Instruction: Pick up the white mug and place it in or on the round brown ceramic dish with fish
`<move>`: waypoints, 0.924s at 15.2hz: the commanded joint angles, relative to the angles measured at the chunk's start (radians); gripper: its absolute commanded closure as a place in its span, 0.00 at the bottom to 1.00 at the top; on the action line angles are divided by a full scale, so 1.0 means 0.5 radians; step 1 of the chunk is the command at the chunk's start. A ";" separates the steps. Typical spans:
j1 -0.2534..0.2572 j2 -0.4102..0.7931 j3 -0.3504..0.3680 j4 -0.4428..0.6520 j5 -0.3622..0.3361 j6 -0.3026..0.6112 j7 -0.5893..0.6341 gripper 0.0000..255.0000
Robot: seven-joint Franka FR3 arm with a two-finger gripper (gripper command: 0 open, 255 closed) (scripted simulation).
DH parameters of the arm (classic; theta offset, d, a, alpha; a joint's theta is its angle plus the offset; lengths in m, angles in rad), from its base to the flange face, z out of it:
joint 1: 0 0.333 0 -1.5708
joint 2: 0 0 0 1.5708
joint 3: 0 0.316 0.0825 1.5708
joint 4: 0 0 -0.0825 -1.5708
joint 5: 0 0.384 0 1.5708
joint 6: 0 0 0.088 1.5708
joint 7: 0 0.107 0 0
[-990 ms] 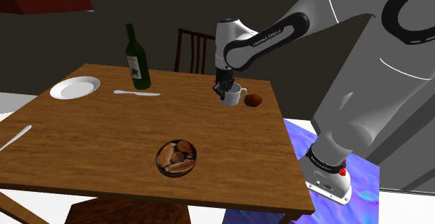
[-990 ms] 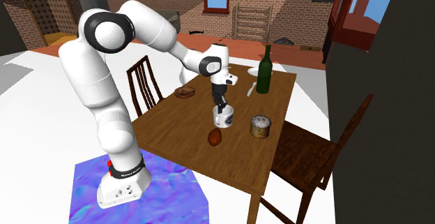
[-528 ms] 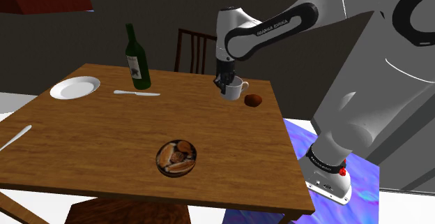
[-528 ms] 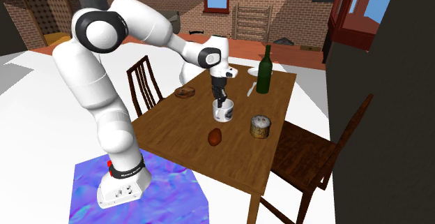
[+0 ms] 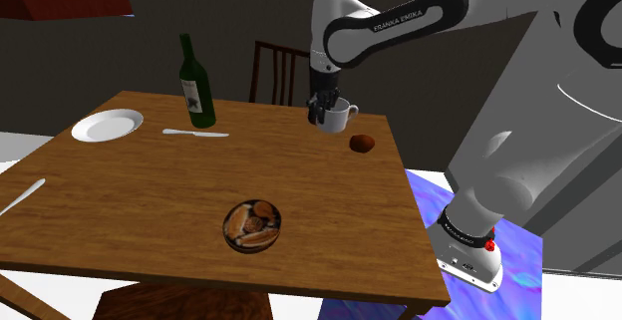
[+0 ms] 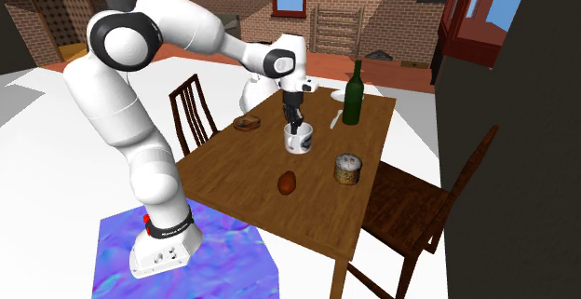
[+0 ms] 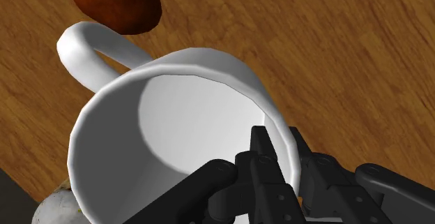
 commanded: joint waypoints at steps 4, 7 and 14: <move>0.046 -0.026 0.059 0.062 0.021 -0.091 0.092 1.00; 0.111 -0.019 0.150 0.080 0.046 -0.106 0.237 1.00; 0.259 0.072 0.363 0.202 0.076 -0.144 0.586 1.00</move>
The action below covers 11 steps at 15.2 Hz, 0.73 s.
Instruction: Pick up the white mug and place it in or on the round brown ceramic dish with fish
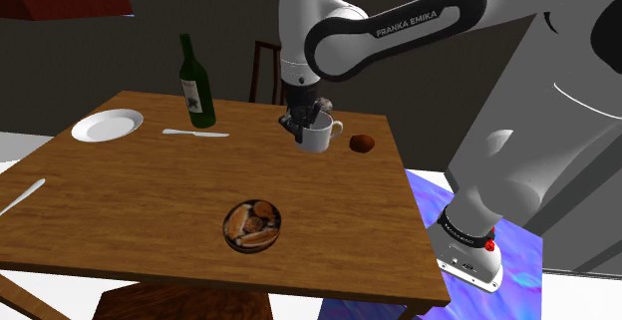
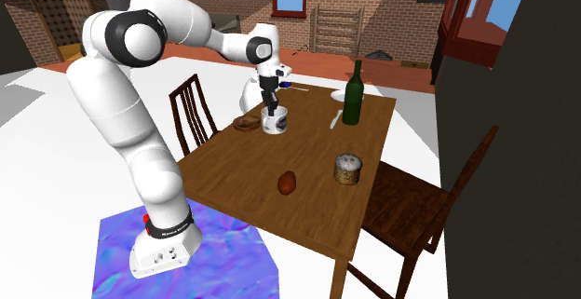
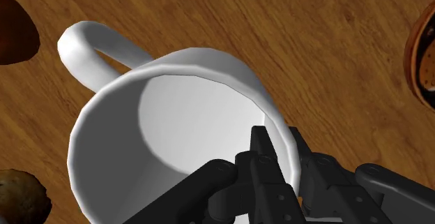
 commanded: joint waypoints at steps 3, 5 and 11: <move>0.084 0.097 0.123 0.131 -0.004 -0.040 0.215 1.00; 0.125 0.155 0.181 0.199 -0.016 -0.054 0.320 1.00; 0.261 0.383 0.337 0.461 -0.093 -0.114 0.645 1.00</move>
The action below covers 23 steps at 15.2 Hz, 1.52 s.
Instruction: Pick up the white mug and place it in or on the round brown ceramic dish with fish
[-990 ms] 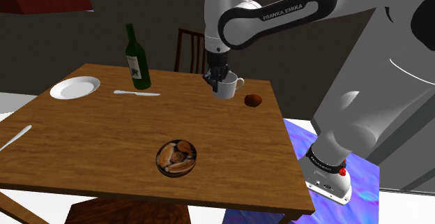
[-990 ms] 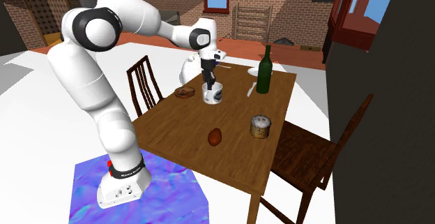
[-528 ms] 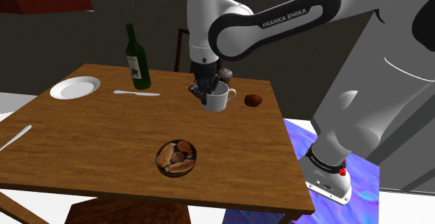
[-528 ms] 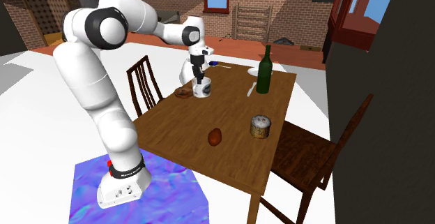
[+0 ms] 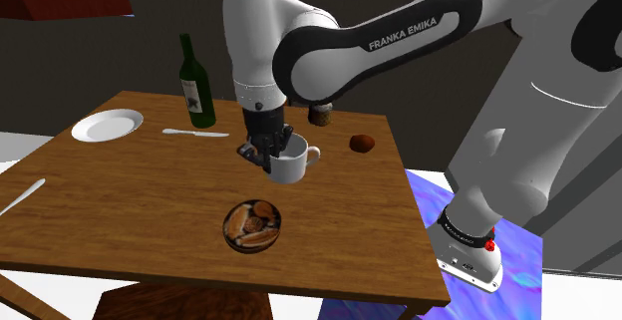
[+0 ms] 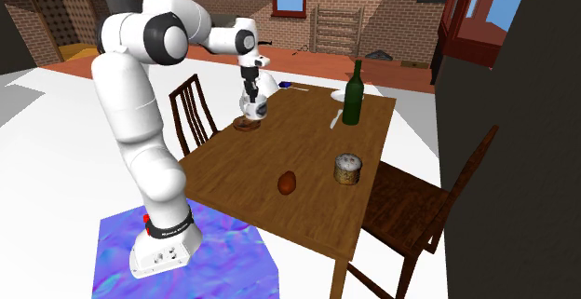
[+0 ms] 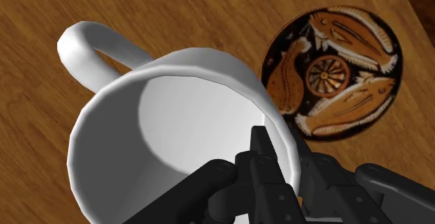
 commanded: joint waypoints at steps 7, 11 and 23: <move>0.244 0.412 0.163 0.487 -0.189 -0.139 0.453 1.00; 0.247 0.435 0.157 0.406 -0.203 -0.039 0.464 1.00; 0.259 0.537 0.137 0.220 -0.270 0.234 0.510 1.00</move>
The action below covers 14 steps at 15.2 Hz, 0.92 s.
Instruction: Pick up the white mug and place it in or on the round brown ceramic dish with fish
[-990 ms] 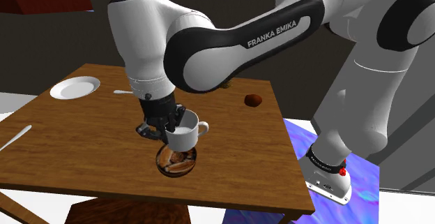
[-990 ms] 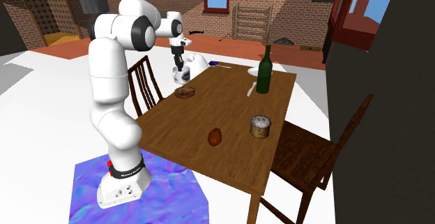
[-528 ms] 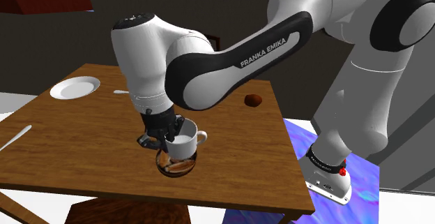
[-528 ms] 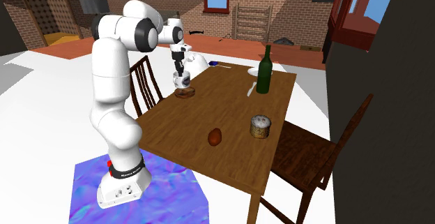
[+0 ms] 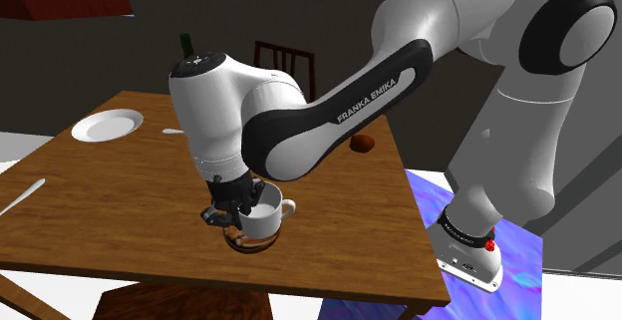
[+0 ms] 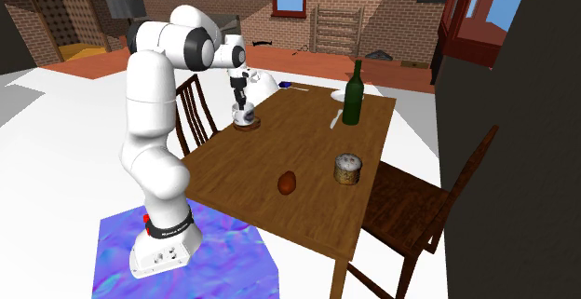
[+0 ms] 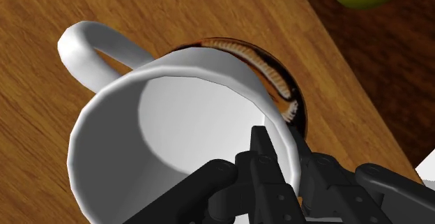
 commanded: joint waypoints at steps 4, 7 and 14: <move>0.002 0.011 -0.002 -0.005 -0.007 0.016 0.005 1.00; 0.002 0.011 -0.002 -0.005 -0.007 0.016 0.005 1.00; 0.000 -0.011 0.003 0.037 0.008 -0.045 -0.006 0.00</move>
